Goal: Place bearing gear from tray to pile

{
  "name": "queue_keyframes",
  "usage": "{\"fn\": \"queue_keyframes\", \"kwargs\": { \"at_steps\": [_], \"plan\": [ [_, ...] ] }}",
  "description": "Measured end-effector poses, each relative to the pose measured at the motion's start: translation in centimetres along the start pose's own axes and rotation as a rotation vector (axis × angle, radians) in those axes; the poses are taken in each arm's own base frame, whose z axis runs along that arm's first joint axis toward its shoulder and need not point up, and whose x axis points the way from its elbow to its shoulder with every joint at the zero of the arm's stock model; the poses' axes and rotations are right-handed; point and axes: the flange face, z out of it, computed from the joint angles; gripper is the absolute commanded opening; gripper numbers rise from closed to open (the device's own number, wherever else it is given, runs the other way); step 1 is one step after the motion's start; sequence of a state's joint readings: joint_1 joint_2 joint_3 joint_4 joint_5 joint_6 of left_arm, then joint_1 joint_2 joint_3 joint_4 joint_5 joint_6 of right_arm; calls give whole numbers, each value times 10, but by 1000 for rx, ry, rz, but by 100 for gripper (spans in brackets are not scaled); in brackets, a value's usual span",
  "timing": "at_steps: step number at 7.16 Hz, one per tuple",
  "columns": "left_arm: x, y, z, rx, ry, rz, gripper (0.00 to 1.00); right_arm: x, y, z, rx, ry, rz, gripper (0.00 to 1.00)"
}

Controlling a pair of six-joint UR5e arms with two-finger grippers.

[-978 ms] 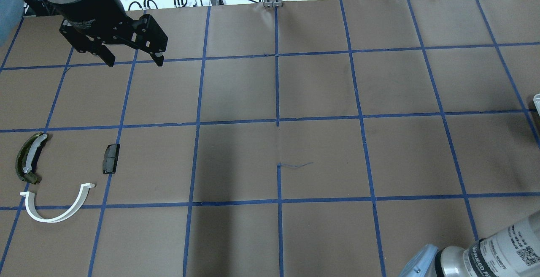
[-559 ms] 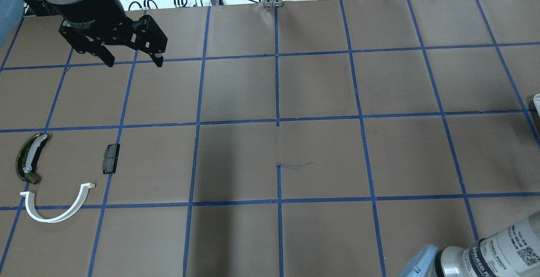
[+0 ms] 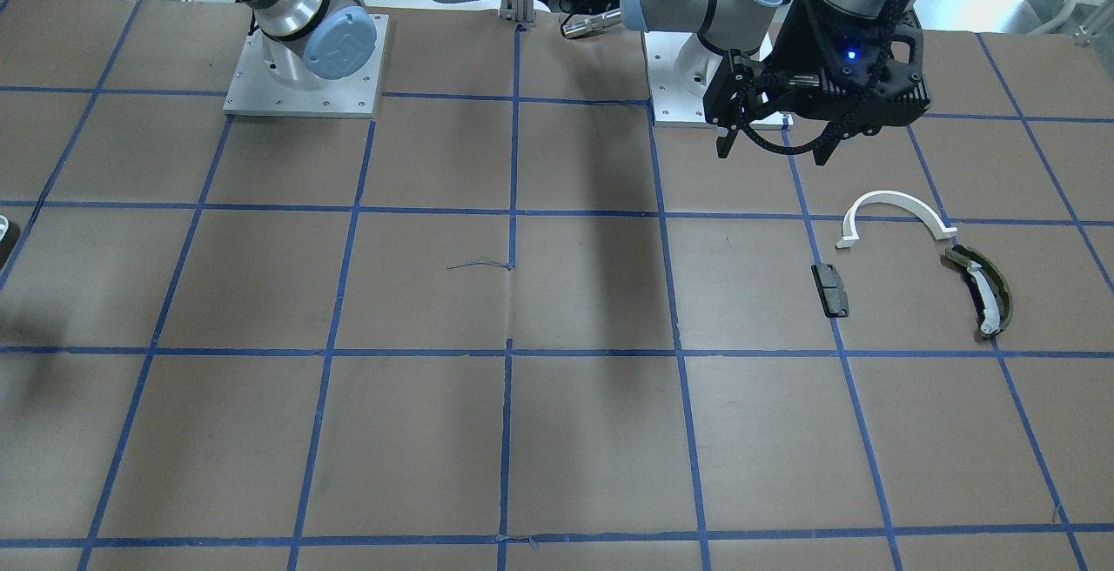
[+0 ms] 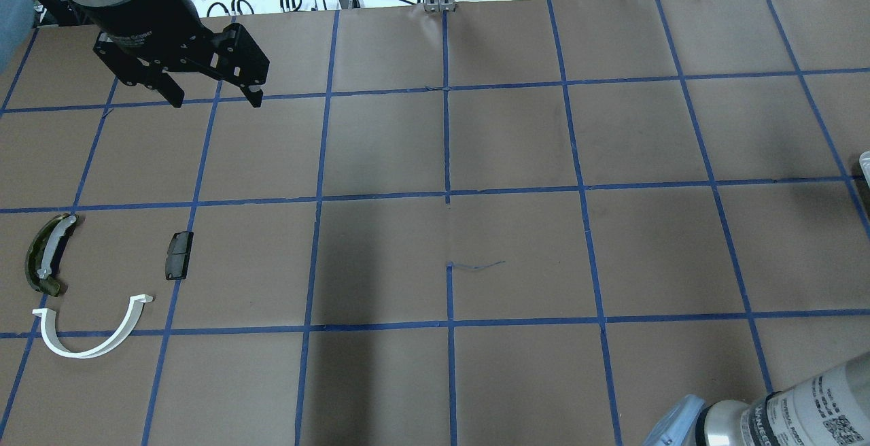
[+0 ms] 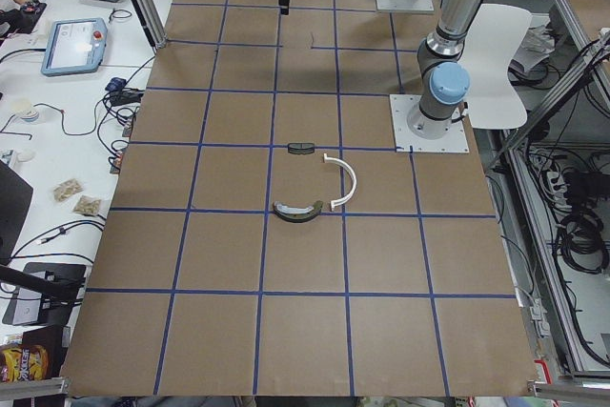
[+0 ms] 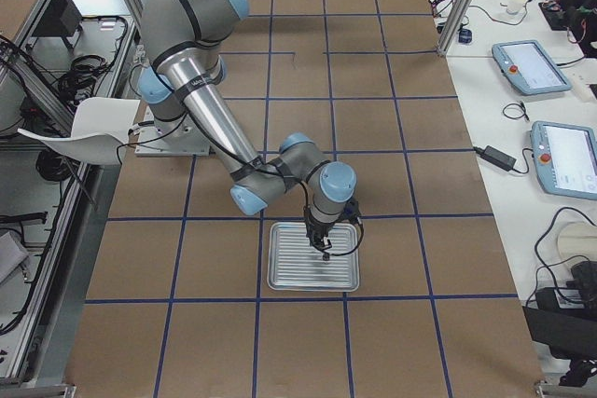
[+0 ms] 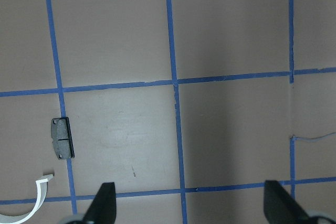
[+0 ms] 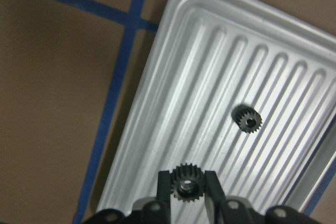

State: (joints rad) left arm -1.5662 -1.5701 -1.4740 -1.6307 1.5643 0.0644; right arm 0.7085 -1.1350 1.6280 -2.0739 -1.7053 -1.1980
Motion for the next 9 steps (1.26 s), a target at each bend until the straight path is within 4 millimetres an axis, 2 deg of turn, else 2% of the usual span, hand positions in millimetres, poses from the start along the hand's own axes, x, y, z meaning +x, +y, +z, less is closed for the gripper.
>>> {"fn": "queue_keyframes", "kwargs": {
  "at_steps": [1, 2, 3, 4, 5, 6, 7, 8, 9],
  "plan": [
    [0, 0, 1, -1, 0, 0, 100, -30, -25, -33, 30, -1, 12, 0],
    [0, 0, 1, -2, 0, 0, 100, -76, -66, -58, 52, -2, 29, 0],
    [0, 0, 1, -2, 0, -1, 100, -136, -117, -75, 74, -14, 73, 0],
    [0, 1, 1, -2, -1, -1, 100, -207, -167, -87, 101, -45, 139, 0],
    [1, 1, 1, -2, 0, -1, 100, -283, -208, -94, 118, -90, 210, 0],
    [1, 0, 1, -2, 2, -1, 100, -362, -238, -101, 122, -129, 273, 0],
    [1, 0, 0, 0, 3, -1, 100, -441, -256, -105, 113, -153, 308, 0],
    [1, 0, 0, 1, 4, -1, 100, -517, -262, -102, 91, -180, 322, 0],
    [1, 0, -1, 2, 5, -2, 100, -586, -258, -89, 70, -206, 329, 0]
  ]
}}
